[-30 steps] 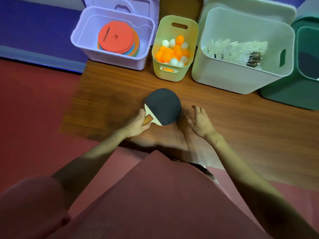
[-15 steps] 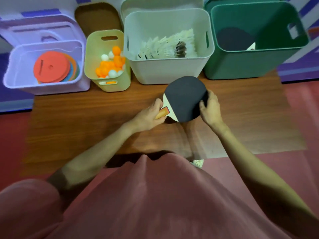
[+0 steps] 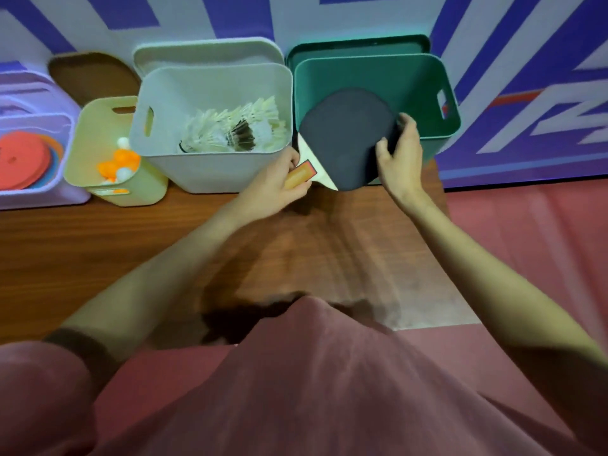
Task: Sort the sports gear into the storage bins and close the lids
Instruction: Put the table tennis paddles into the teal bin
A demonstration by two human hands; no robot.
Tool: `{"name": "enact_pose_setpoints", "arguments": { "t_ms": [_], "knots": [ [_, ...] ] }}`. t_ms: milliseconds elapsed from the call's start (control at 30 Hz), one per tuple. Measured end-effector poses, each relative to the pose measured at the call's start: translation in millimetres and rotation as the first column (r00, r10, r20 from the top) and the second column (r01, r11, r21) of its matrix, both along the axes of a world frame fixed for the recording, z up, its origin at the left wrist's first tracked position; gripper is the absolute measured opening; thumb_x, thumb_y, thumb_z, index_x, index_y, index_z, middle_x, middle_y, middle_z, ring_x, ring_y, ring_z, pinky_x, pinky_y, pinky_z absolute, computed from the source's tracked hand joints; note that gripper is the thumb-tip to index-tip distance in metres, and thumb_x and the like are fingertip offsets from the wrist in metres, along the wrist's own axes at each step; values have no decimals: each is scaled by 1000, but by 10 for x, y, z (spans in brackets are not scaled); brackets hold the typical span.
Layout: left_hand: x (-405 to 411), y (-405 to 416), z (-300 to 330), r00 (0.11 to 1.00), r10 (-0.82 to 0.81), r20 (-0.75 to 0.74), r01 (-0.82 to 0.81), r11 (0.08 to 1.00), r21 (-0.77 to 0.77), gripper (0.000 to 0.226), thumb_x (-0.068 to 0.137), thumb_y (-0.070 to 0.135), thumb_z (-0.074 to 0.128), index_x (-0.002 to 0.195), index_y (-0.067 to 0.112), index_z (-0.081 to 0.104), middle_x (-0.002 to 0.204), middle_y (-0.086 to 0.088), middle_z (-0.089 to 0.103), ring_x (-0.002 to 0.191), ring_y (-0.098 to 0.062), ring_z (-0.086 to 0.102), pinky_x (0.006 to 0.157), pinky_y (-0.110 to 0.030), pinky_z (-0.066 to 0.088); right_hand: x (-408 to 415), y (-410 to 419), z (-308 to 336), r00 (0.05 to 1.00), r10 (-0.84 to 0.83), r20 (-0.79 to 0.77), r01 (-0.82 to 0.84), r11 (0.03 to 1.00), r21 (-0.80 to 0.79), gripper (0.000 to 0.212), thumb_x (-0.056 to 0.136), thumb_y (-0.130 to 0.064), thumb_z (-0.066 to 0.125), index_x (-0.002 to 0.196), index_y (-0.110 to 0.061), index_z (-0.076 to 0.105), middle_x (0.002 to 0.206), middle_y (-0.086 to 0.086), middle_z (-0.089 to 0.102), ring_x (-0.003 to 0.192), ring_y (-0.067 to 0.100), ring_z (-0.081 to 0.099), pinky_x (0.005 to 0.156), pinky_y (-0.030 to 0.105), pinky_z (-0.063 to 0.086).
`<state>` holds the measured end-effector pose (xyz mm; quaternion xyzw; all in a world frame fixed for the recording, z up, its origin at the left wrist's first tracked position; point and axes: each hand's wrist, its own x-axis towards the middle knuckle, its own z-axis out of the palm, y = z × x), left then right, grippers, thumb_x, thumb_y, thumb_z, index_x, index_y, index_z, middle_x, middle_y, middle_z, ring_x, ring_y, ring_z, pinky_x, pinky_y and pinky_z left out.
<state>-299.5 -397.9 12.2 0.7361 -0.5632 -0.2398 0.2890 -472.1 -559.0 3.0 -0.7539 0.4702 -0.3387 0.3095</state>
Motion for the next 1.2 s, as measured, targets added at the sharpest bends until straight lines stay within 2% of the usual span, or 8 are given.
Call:
{"name": "enact_pose_setpoints", "arguments": {
  "t_ms": [167,400,533,633,767,867,1000,1200],
  "knots": [
    [80,-710,248,982,54,183,-47,998,-40,34,88,30,62,105,7,44,93,-4,49,82,-27,50,67,-38,35,181,-728,237,1000,-6,-8,6,998,-61,44,86,-11,48,128,5,46,126,20,53,118,30,50,97,25,33],
    [236,-1521,307,918,137,373,-209,965,159,36,80,33,69,100,7,55,101,-11,63,93,-31,58,67,-35,40,452,-1502,159,975,55,-217,-60,998,-15,31,87,-10,49,115,3,53,118,21,57,108,36,53,86,33,38],
    [278,-1803,157,920,112,376,-247,910,334,37,74,34,76,85,2,60,96,-19,66,90,-35,62,62,-33,39,546,-1750,-72,939,124,-321,-113,992,52,27,86,-8,50,109,4,54,115,23,58,106,39,54,85,37,42],
    [275,-1931,26,938,108,330,-239,890,389,46,73,35,78,90,-4,61,97,-19,66,90,-35,62,62,-33,40,575,-1864,-250,927,140,-347,-113,989,95,25,84,-6,49,106,5,55,113,24,59,105,40,55,83,37,42],
    [239,-2009,-132,954,75,292,-205,870,448,44,73,39,79,66,8,48,92,-18,64,84,-32,60,62,-33,39,606,-1972,-414,915,151,-375,-110,985,130,27,84,-4,48,109,4,56,114,24,59,107,40,55,84,37,43],
    [217,-2039,-228,959,63,277,-193,859,473,50,73,41,79,82,-2,56,99,-20,64,94,-35,61,68,-38,47,655,-2018,-467,899,188,-397,-134,978,160,32,84,-3,47,115,3,55,119,24,58,111,41,53,88,38,43],
    [236,-2065,-343,960,37,277,-177,849,499,49,72,45,79,75,9,46,101,-16,64,94,-34,60,65,-34,42,725,-2040,-496,870,259,-419,-189,961,201,38,81,2,46,118,3,54,121,24,58,113,41,53,91,40,43],
    [272,-2153,-407,945,-78,318,-122,818,562,49,80,47,72,91,2,56,106,-17,64,100,-35,59,70,-35,41,690,-2101,-521,789,359,-498,-308,933,185,38,84,-3,49,121,3,53,121,26,55,114,41,51,96,42,43]
  ]
}}
